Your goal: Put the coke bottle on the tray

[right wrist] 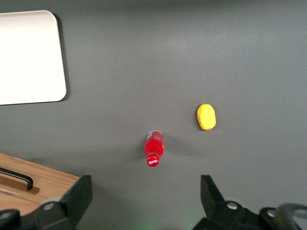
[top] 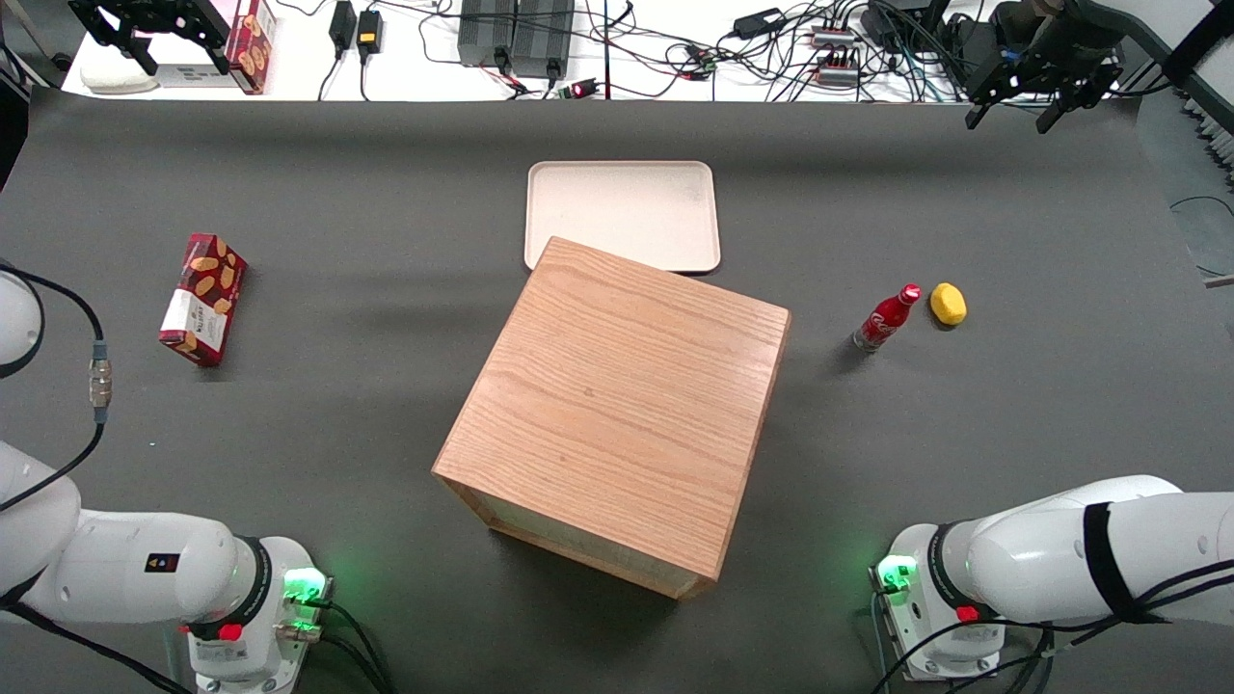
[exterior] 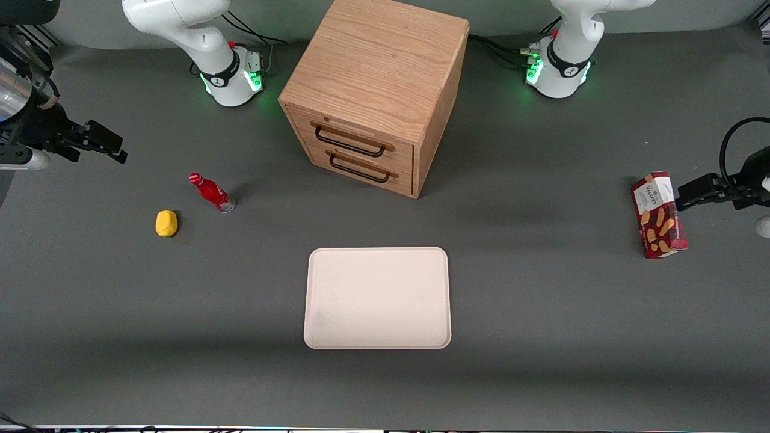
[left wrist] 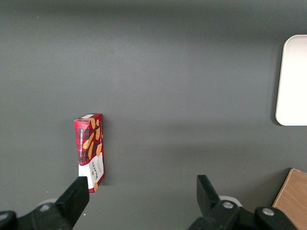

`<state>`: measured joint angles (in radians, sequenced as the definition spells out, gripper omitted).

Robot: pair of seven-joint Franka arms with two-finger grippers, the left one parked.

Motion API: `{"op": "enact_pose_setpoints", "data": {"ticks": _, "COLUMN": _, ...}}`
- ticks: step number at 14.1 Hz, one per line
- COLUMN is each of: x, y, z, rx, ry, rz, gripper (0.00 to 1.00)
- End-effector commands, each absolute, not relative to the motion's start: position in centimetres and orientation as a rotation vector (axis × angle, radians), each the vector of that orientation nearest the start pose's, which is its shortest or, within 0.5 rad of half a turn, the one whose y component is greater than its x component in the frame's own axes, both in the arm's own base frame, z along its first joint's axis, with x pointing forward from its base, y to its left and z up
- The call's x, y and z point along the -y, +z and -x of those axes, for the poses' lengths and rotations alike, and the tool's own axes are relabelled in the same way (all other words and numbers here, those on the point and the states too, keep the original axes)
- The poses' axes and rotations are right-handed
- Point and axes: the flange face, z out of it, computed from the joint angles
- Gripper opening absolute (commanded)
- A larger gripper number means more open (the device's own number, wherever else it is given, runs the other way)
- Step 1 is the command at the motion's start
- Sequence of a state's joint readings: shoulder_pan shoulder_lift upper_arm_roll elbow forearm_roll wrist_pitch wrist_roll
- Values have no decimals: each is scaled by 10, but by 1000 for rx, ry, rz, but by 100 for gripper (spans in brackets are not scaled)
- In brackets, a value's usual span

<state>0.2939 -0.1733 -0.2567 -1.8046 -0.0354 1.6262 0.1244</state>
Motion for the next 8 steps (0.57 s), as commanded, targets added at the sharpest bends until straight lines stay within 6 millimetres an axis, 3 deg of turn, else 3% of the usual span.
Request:
{"op": "enact_pose_setpoints", "data": {"ticks": 1, "x": -11, "y": 611, "z": -508, "rx": -156, "ry": 25, "rz": 3148, "gripper": 100}}
{"op": "enact_pose_setpoints", "data": {"ticks": 6, "x": -15, "y": 601, "z": -508, "rx": -228, "ry": 85, "rz": 3140, "gripper": 100}}
{"op": "enact_pose_setpoints", "data": {"ticks": 8, "x": -19, "y": 580, "z": -498, "rx": -210, "ry": 171, "rz": 3139, "gripper": 100}}
